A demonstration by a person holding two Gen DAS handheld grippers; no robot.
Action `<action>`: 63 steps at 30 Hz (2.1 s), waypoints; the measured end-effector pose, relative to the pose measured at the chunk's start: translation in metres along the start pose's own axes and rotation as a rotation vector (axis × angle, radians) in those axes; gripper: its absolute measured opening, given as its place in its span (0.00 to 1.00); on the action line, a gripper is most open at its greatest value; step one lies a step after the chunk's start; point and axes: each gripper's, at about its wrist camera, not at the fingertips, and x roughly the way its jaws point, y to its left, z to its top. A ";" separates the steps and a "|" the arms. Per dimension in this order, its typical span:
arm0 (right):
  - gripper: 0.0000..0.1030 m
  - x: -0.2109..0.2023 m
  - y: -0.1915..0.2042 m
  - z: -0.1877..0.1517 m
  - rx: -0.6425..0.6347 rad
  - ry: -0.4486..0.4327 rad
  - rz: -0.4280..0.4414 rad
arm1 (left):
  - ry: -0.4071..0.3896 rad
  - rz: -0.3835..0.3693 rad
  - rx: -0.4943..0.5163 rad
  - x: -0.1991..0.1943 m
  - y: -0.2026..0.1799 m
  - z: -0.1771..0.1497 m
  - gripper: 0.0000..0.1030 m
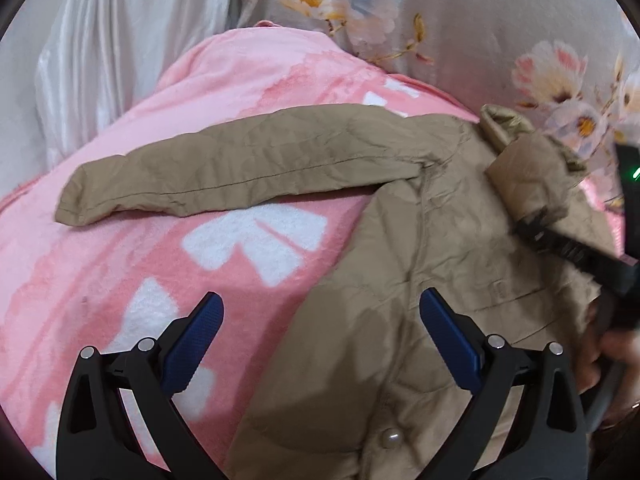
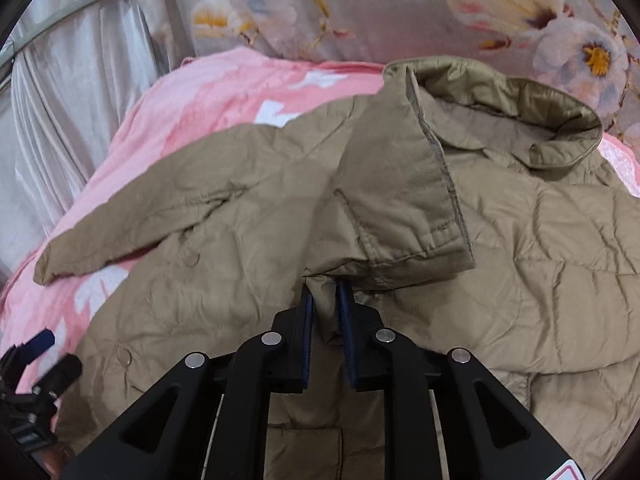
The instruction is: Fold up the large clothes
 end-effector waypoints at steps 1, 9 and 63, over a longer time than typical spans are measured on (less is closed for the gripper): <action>0.38 -0.002 0.003 -0.001 -0.007 -0.005 0.035 | 0.003 -0.030 -0.008 -0.001 -0.002 0.003 0.93; 0.56 -0.043 0.024 -0.015 -0.056 -0.087 0.163 | 0.002 -0.156 -0.057 -0.009 -0.018 0.023 0.93; 0.27 -0.107 -0.123 -0.023 0.218 -0.165 -0.260 | -0.074 -0.282 0.134 0.015 -0.161 0.082 0.39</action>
